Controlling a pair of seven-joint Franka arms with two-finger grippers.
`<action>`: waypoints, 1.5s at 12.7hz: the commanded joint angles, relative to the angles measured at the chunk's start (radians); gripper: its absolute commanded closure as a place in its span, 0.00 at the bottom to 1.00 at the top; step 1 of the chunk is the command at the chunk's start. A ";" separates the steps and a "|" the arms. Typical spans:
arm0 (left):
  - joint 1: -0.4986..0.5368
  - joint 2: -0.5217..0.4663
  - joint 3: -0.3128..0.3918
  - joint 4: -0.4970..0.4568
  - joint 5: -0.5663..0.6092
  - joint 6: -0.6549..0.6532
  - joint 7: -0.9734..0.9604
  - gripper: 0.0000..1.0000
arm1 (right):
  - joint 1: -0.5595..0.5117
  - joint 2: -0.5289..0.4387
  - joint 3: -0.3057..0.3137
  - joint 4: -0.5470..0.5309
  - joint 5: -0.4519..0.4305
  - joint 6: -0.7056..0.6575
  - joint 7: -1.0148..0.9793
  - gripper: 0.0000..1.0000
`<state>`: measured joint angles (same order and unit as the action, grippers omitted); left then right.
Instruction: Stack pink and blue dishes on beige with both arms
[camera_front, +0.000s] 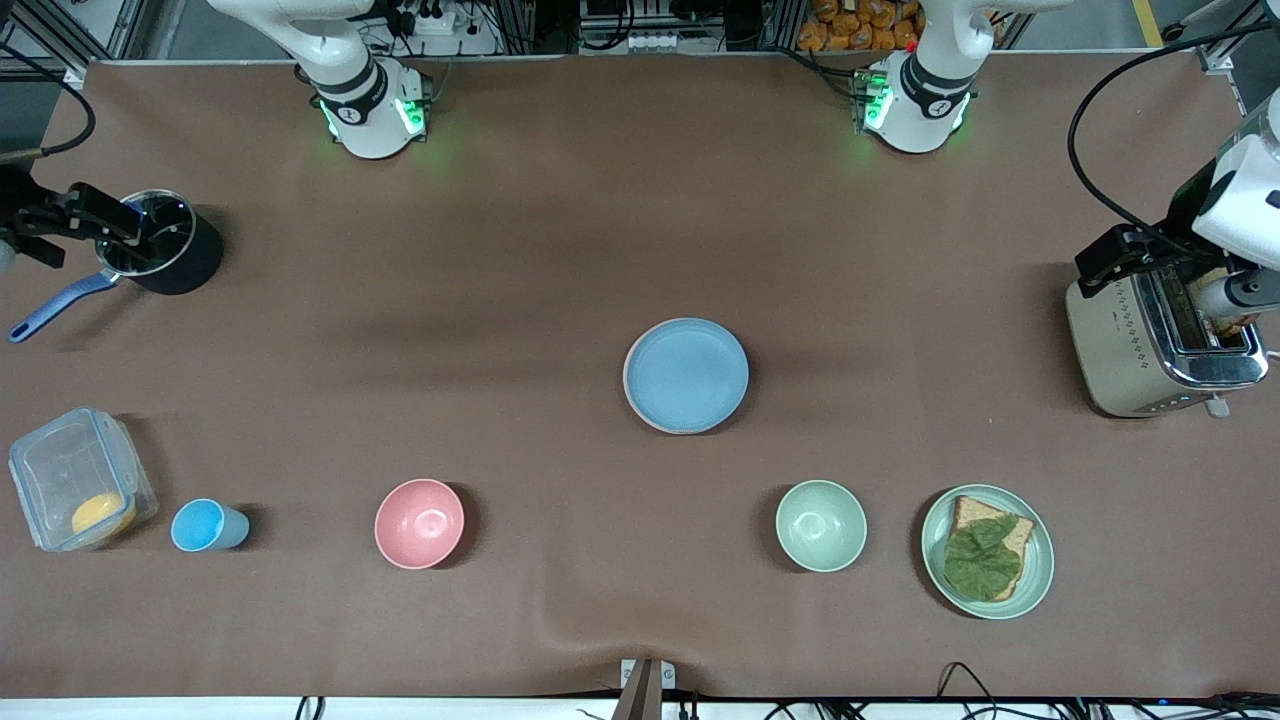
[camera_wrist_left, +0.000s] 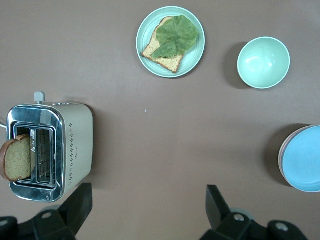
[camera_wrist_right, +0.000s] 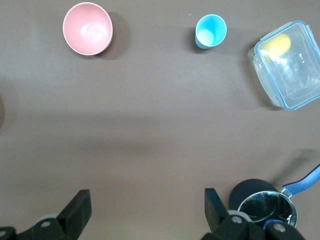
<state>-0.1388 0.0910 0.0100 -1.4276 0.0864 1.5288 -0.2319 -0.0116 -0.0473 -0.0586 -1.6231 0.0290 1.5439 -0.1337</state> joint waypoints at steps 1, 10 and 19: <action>-0.012 -0.005 0.015 -0.019 -0.014 0.013 0.011 0.00 | -0.015 -0.023 0.014 -0.023 -0.018 -0.007 0.020 0.00; -0.005 -0.013 0.014 -0.010 -0.008 0.011 0.005 0.00 | -0.018 -0.023 0.022 -0.015 -0.018 -0.045 0.051 0.00; -0.002 -0.037 0.011 -0.051 -0.053 -0.007 0.138 0.00 | -0.016 -0.023 0.025 -0.014 -0.018 -0.045 0.045 0.00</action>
<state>-0.1410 0.0803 0.0177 -1.4497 0.0644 1.5262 -0.1725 -0.0121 -0.0474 -0.0512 -1.6232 0.0283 1.5050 -0.0995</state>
